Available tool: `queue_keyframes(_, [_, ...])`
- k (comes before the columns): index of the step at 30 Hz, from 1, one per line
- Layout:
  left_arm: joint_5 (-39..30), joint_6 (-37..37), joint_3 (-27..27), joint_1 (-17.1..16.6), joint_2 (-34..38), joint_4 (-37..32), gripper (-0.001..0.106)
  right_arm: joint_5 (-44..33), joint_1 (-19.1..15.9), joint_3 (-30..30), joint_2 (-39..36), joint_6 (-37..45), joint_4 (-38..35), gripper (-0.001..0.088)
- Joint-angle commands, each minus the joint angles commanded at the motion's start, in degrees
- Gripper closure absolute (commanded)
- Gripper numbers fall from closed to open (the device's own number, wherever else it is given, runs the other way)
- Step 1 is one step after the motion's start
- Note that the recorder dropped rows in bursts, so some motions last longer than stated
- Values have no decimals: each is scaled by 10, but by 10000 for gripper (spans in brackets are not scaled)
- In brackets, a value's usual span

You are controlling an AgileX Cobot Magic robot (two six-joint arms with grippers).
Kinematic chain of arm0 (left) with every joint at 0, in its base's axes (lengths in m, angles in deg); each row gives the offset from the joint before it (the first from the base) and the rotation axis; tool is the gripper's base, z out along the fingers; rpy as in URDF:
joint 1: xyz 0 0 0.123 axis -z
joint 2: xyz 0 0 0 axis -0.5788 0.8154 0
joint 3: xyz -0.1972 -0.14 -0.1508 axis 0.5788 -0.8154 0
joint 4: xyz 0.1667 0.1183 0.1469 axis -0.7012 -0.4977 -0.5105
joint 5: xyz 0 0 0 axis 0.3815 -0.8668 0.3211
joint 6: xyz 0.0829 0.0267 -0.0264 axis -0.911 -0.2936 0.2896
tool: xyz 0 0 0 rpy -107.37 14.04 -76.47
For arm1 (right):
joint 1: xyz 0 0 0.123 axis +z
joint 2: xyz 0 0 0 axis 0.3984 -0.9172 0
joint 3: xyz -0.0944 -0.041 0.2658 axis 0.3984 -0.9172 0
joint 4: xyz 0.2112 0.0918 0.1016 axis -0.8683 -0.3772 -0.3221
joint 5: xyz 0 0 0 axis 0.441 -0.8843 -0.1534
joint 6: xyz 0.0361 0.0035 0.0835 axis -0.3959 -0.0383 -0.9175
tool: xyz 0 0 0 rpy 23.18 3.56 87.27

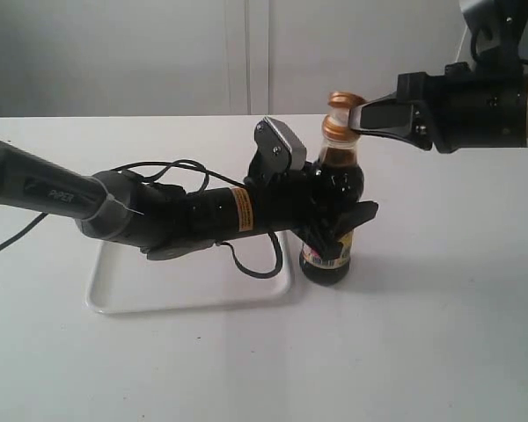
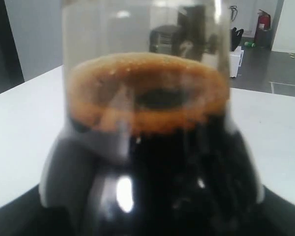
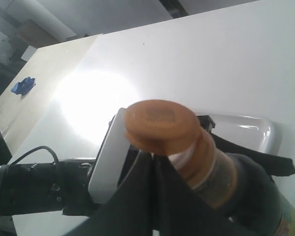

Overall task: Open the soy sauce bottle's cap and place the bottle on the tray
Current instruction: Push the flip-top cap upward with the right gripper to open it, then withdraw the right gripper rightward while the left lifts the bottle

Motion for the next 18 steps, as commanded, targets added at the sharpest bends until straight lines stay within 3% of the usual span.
queue_keyframes(12, [0, 0, 0, 0, 0, -11, 1053, -26, 0, 7, 0, 0, -26, 868])
queue_keyframes(18, [-1, 8, 0, 0, 0, -8, 1053, 53, 0, 13, 14, 0, 8, 868])
